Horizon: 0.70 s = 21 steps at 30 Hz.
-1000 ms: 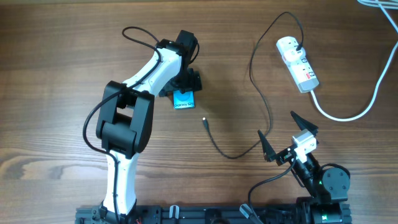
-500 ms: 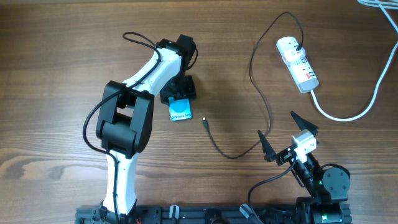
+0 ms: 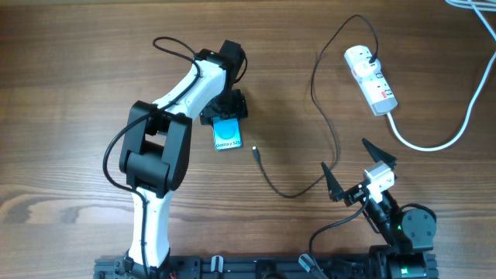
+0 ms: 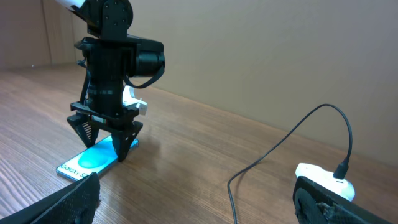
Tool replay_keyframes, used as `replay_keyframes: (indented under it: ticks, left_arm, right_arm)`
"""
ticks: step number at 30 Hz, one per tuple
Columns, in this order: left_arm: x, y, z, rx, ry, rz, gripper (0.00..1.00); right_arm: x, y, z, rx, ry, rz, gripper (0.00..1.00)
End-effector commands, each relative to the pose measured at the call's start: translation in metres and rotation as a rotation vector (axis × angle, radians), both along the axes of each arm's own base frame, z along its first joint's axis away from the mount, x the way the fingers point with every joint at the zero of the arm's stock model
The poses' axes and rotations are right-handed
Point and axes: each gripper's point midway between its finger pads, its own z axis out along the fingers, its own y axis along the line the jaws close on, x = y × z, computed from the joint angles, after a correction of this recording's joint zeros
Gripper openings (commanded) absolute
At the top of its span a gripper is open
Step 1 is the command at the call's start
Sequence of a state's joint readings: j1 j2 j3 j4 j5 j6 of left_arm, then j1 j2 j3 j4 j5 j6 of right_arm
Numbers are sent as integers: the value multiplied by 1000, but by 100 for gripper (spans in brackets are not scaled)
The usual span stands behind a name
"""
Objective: Plug charger to phone and switch on socket
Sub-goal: 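Lower the left gripper and grasp the phone's top edge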
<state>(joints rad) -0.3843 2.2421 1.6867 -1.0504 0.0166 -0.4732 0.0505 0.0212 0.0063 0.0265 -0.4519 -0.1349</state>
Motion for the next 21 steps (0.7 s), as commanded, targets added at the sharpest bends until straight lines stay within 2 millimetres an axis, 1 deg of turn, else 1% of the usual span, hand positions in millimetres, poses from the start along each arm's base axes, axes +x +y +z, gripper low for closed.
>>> replay_keyframes:
  ticks: [1,2,4,7,11,13,16,19,21]
  left_arm:
    - [-13,13,-26,71,57,-1,86]
    - [-13,14,-26,71,58,0,91]
    - [-14,14,-26,71,60,0,100]
    - [-17,9,-25,43,79,5,100]
    - [-17,8,-25,40,79,6,100]
    - [-17,8,-25,40,78,6,94]
    - [-16,8,-26,37,72,5,82]
    - [-15,7,-26,36,69,5,80]
    - [-14,7,-26,34,65,2,84]
  right_arm:
    - [0,-1,2,4,-8,-2,100]
    - [0,-1,2,4,-8,-3,99]
    - [0,-1,2,4,-8,-2,100]
    - [0,-1,2,4,-7,-2,100]
    - [0,-1,2,4,-7,-2,100]
    - [0,-1,2,4,-8,-2,100]
    - [0,-1,2,4,-8,-2,99]
    - [0,-1,2,4,-8,-2,99]
    - [0,-1,2,4,-8,-2,100]
